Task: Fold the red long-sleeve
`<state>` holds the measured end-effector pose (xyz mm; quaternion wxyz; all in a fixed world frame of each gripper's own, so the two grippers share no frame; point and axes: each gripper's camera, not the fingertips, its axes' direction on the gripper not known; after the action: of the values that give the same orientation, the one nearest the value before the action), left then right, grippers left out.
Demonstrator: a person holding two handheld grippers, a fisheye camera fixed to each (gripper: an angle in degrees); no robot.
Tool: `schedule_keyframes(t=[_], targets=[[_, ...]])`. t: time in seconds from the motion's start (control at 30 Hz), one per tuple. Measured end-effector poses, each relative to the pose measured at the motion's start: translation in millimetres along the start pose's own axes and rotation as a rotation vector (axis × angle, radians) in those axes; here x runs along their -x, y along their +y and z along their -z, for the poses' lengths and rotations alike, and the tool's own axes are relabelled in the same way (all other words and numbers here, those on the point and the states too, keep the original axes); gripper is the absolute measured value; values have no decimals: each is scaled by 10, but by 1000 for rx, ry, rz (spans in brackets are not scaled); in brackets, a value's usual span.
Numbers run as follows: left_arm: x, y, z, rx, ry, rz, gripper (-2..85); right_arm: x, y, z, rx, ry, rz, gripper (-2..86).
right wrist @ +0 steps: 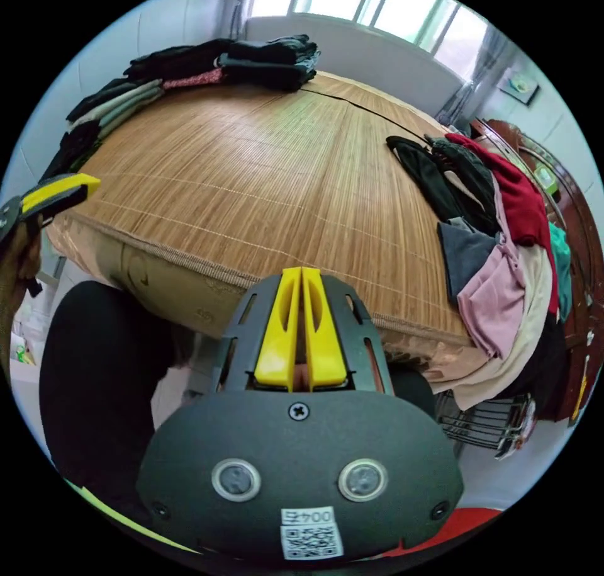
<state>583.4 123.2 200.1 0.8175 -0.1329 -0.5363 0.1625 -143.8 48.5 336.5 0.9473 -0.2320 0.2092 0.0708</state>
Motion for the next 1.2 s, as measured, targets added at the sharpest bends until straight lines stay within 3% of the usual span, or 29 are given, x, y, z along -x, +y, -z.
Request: schedule_keyframes(t=[0.1,0.17,0.27,0.4,0.5,0.73,0.87,0.93,1.0,1.07,1.2], targets=[[-348,-184,-232,36,-67,-73,6,-580,77,266,-25,-201,-104,-2],[-498,-236,-506,90,-85,-92,5,-1088,279,618,-210,-250,-239,2],[-594,-157,-787,108,-56,-78,3,-1988,556,1085,-414,-165,-397,28],[-716,-113,-908,94,-134,-100,3,-3401,507,1361,-491,-114,-527,122],[-593,-93,-971,90,-99,-68,3,-4262,175,1460,-500,-78,-605,155],[390,123,-909,63,250,299,8,-5410,-1055,1314,-323,41,-654,174],[808,665,-543,-28,410,491,10,-6033,-1513,1318,-140,-2,-830,41],[971,924,-391,-35,447,544,10,-5988,-1619,1674,-240,-69,-773,30],[1127,1174,-208,-59,452,580,10,-5387,-1704,2505,-499,24,-540,15],[1322,1439,-14,-81,463,622,10,-4801,-1724,3012,-565,70,-360,6],[1554,1639,188,-129,492,632,11,-3276,-1391,3553,-604,-107,16,5]])
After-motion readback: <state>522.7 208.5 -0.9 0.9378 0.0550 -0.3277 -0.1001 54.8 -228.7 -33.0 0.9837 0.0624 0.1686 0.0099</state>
